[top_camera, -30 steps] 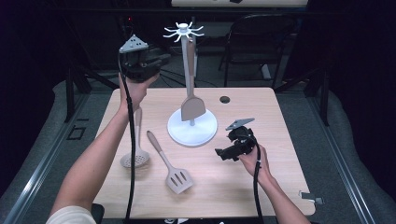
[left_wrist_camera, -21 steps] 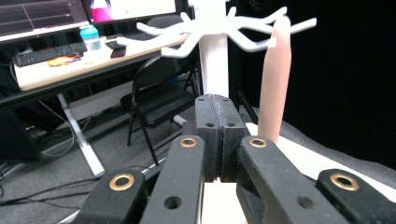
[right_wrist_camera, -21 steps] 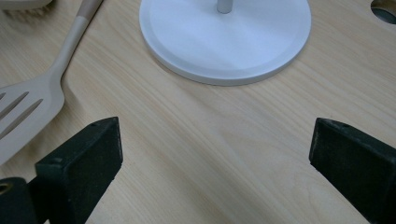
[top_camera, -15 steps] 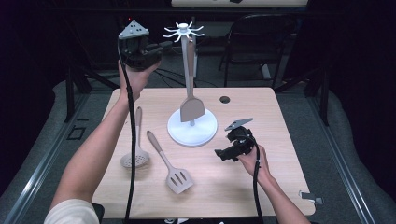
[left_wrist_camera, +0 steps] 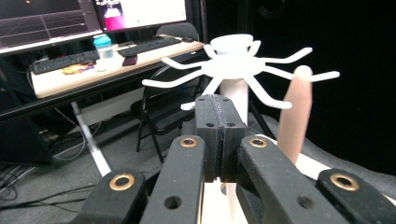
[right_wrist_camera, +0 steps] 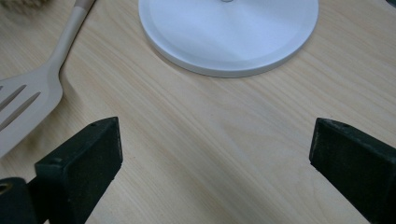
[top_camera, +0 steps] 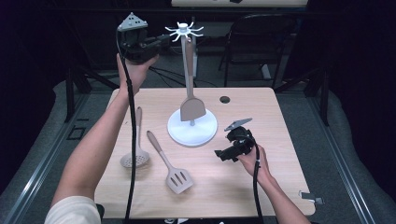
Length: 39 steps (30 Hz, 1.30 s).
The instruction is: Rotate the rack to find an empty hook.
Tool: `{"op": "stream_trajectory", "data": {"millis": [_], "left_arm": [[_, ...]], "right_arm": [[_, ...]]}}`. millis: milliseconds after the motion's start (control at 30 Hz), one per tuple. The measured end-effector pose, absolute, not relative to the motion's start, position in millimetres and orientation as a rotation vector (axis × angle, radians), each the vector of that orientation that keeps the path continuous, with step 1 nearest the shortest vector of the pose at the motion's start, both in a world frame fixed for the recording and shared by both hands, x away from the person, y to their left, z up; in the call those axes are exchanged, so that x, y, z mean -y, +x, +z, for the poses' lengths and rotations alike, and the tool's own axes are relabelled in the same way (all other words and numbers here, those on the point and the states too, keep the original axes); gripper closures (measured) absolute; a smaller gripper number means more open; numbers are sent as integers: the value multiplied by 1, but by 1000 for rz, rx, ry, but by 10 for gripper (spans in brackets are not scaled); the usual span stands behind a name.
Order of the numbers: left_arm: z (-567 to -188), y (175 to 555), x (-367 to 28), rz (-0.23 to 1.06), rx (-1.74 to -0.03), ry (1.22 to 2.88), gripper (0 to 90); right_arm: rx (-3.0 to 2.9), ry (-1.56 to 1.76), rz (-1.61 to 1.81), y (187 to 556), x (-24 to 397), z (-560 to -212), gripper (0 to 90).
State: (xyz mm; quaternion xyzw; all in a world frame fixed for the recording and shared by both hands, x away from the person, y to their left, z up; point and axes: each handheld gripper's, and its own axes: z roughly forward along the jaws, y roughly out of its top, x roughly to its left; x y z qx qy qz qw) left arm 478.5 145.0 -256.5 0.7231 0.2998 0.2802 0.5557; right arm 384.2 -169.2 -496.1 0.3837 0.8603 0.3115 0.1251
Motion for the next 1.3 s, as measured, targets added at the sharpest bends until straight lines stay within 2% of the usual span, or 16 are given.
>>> {"op": "stream_trajectory", "data": {"millis": [467,967,1300], "left_arm": [[-257,487,-148,672,-740,1711,900],[-268,466,-147,667,-685,1752,900],[-260,457,-137,677,-633,1749,900]], "right_arm": [[-2521,1102,869,384,170,-495,24],[-2518,1109,874,384,168,-497,25],[-2525,1103,867,384,167,-497,25]]}}
